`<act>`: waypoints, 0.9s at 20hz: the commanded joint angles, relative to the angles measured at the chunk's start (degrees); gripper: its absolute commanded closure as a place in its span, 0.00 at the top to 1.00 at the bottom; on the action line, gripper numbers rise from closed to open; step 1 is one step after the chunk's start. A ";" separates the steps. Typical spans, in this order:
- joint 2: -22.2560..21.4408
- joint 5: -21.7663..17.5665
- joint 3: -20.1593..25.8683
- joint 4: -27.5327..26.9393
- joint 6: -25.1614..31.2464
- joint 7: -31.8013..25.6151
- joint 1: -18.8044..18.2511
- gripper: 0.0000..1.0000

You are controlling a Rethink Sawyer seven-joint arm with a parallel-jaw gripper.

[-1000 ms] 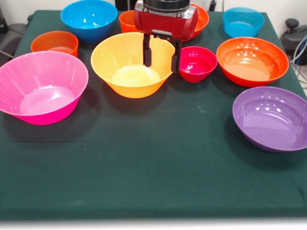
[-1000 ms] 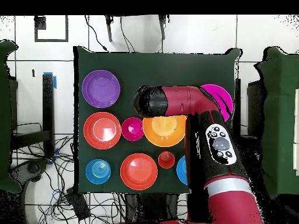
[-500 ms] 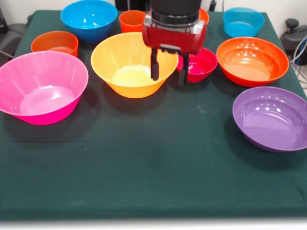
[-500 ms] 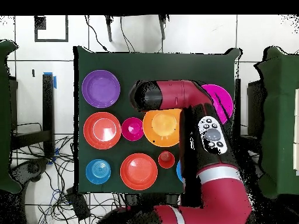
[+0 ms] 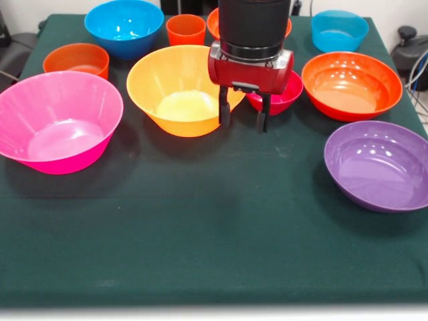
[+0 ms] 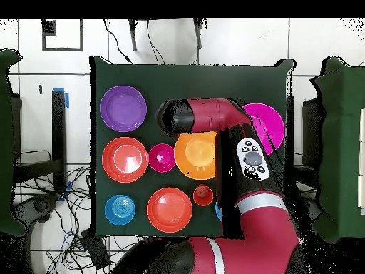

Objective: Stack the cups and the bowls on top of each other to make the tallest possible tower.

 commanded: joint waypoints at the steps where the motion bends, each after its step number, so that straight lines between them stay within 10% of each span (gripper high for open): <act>1: -0.06 -2.30 0.86 -0.44 6.50 -6.04 0.26 1.00; 18: -5.83 -1.66 1.24 5.06 7.82 -5.26 -0.46 1.00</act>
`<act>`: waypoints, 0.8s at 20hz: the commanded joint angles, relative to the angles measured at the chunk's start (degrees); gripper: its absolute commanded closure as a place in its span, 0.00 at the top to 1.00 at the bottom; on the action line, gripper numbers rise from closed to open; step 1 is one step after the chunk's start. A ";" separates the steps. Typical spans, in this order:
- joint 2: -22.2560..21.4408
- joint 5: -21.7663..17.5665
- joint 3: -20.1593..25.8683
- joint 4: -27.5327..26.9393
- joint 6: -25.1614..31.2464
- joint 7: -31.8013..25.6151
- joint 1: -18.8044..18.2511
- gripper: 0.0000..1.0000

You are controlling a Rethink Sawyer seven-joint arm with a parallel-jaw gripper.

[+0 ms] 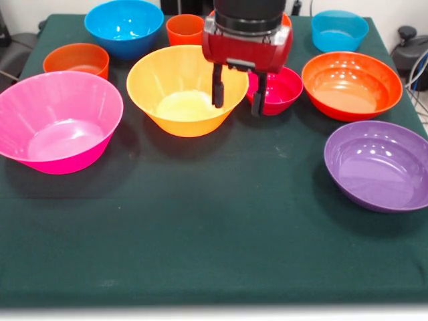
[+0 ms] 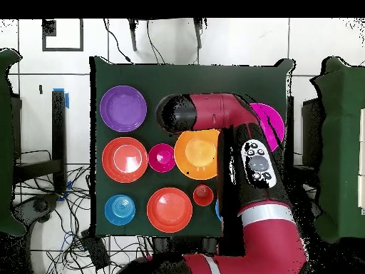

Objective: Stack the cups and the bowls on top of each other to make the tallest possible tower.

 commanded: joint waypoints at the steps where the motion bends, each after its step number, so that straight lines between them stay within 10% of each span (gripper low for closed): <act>1: 0.47 -2.23 1.34 4.42 1.83 -4.87 -0.59 1.00; 16: 10.43 -5.55 -0.97 0.84 -7.26 -2.57 -1.01 1.00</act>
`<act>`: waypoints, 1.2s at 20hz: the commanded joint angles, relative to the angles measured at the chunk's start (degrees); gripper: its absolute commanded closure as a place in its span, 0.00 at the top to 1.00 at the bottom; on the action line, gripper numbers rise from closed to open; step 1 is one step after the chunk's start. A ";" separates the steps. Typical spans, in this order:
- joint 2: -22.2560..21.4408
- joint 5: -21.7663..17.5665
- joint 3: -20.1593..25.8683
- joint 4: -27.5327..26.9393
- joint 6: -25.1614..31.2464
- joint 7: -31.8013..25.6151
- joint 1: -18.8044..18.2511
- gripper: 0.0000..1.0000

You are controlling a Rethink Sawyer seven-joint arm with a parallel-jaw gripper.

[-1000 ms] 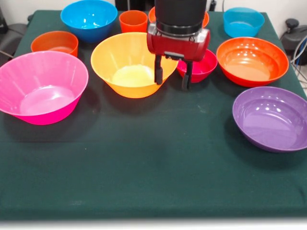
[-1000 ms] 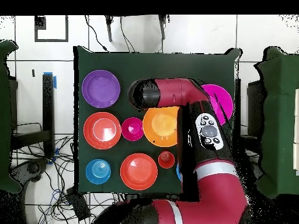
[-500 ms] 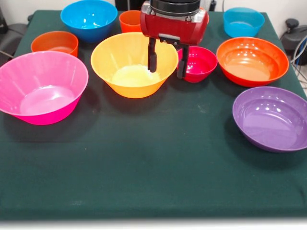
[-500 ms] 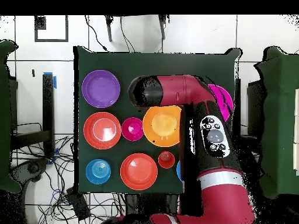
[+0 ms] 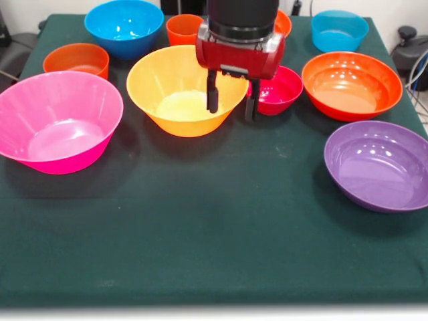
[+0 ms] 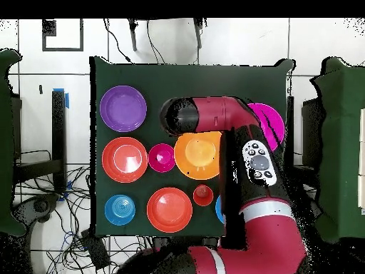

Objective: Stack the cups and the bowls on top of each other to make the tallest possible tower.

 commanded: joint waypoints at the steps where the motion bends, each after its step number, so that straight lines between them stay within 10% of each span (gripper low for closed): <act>1: 8.03 -5.57 -0.58 0.98 -5.67 -2.50 -0.66 1.00; 20: -1.90 -2.65 -1.87 10.48 -1.99 -3.63 -2.26 1.00; 24: 2.88 -3.84 -1.46 8.08 -6.01 -2.78 -2.40 1.00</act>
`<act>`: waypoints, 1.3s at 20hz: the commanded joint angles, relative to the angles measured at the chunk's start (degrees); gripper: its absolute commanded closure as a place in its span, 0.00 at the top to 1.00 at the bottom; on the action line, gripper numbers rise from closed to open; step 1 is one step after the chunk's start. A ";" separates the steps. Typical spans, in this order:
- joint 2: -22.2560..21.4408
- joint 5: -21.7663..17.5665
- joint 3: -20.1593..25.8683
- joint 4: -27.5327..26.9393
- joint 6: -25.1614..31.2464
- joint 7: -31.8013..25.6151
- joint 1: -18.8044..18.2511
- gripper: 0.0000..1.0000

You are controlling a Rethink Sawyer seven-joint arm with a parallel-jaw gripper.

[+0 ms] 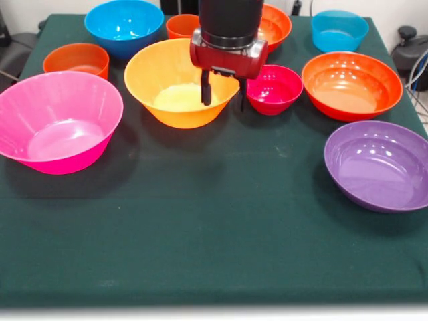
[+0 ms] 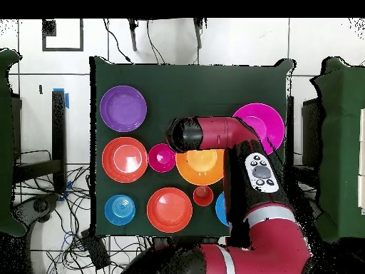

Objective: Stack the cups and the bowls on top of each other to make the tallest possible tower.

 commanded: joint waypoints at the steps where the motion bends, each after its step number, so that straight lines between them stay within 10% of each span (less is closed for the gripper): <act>1: 3.79 -4.34 0.13 -0.12 -2.88 -2.18 -0.58 1.00; 10: 11.71 -5.71 0.13 -5.53 -8.12 -2.53 -0.63 1.00; 26: -0.15 -1.81 -5.81 5.84 -4.03 0.90 1.59 1.00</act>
